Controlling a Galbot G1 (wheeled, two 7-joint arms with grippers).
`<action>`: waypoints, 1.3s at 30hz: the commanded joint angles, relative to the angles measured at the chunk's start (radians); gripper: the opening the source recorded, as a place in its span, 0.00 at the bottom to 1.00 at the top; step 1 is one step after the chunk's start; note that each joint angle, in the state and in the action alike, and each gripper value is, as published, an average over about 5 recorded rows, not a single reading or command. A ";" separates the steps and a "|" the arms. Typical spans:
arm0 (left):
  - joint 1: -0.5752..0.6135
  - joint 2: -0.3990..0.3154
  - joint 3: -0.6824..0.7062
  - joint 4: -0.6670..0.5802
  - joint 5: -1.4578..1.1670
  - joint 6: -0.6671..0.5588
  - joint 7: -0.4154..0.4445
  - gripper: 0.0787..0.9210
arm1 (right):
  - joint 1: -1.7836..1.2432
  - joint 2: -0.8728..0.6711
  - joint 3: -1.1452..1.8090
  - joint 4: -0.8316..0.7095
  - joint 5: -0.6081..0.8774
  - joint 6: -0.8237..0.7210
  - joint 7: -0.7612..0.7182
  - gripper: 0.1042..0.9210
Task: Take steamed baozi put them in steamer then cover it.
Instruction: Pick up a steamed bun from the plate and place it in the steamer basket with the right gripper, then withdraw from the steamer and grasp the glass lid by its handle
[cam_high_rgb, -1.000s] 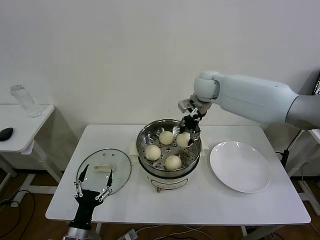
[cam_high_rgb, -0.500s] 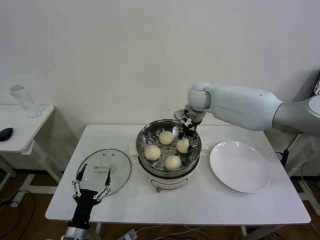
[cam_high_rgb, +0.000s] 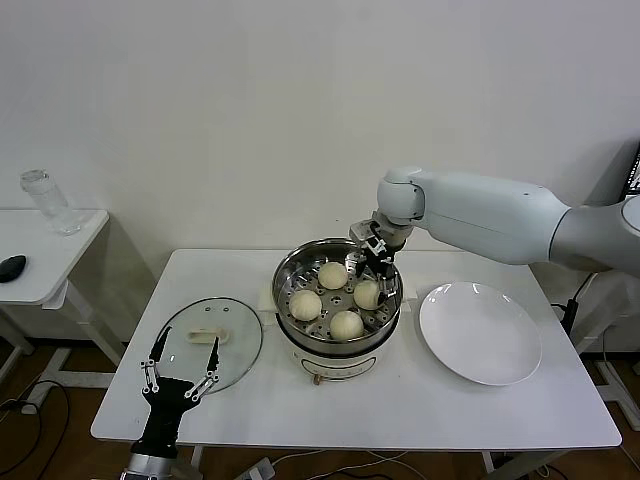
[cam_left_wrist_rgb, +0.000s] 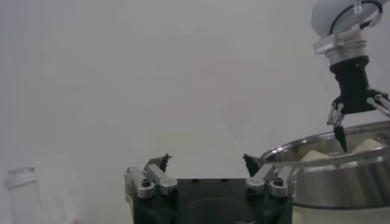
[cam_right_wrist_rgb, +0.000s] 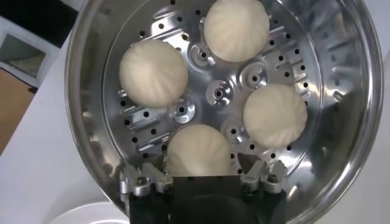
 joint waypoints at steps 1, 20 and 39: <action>-0.016 0.008 0.007 0.013 0.079 0.004 -0.019 0.88 | -0.019 -0.138 0.178 0.089 0.079 0.046 0.084 0.88; -0.056 0.041 0.027 -0.022 0.307 0.060 -0.088 0.88 | -1.003 -0.245 1.226 0.349 0.066 0.424 1.501 0.88; -0.122 0.073 -0.088 0.203 1.032 0.205 -0.199 0.88 | -1.795 -0.042 1.912 0.518 -0.009 0.512 1.424 0.88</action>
